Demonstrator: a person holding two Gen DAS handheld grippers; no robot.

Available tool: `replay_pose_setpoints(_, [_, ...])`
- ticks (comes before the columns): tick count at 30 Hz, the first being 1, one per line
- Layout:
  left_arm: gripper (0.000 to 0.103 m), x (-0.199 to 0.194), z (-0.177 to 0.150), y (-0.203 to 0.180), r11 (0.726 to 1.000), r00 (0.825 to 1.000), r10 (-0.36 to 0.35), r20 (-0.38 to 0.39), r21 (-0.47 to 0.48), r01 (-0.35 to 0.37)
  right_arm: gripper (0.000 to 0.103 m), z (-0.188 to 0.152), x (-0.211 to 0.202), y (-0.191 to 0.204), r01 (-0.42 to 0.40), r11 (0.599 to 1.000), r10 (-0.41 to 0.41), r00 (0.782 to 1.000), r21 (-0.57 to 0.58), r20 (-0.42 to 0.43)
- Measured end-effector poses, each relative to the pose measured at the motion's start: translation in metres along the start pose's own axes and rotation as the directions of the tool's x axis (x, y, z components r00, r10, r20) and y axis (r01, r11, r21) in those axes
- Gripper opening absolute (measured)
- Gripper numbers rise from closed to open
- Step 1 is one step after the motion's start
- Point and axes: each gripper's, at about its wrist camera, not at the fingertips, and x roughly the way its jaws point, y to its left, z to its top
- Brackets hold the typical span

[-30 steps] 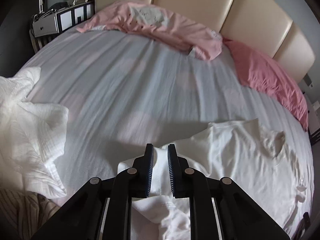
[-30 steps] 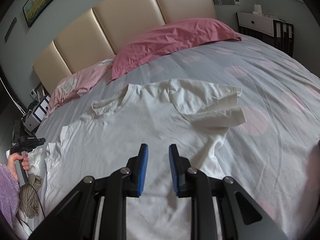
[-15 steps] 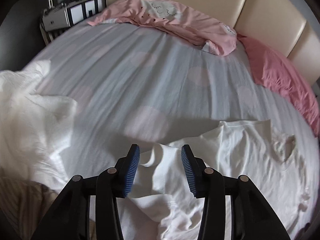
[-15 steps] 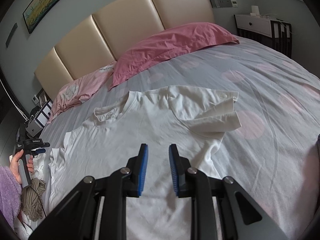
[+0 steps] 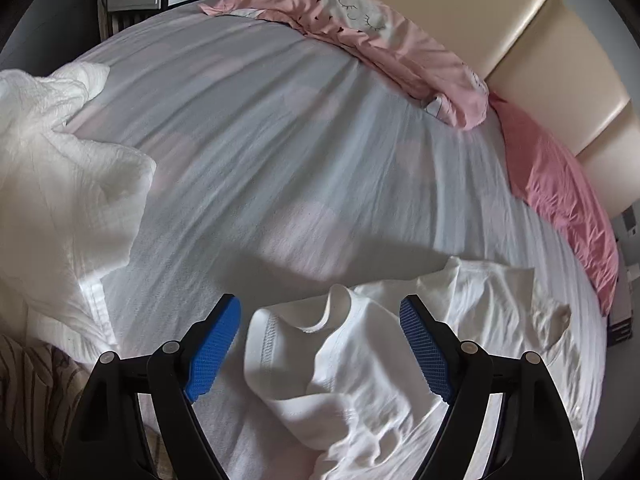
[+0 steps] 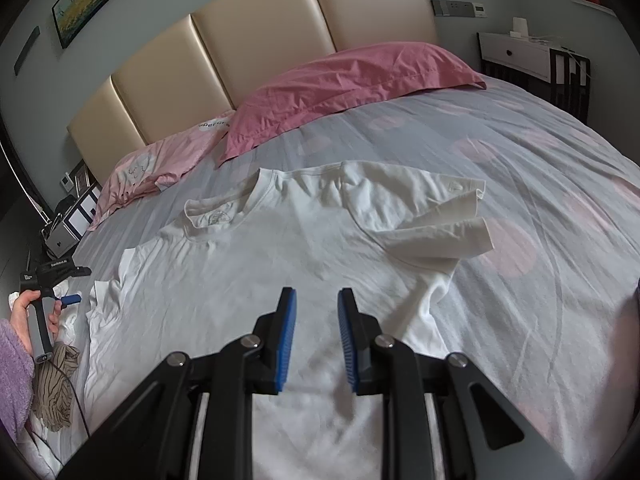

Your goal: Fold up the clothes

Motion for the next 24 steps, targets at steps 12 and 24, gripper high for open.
replay_pose_setpoints(12, [0.083, 0.002, -0.005, -0.015, 0.891, 0.887, -0.453, -0.088, -0.079, 0.447, 0.021, 0.001, -0.002, -0.006, 0.010, 1.000, -0.010, 1.000, 0.022, 0.016])
replay_pose_setpoints(24, [0.103, 0.002, -0.001, -0.017, 0.952, 0.953, -0.301, 0.034, 0.074, 0.298, 0.021, 0.001, -0.004, -0.004, 0.023, 1.000, -0.023, 0.999, 0.006, 0.029])
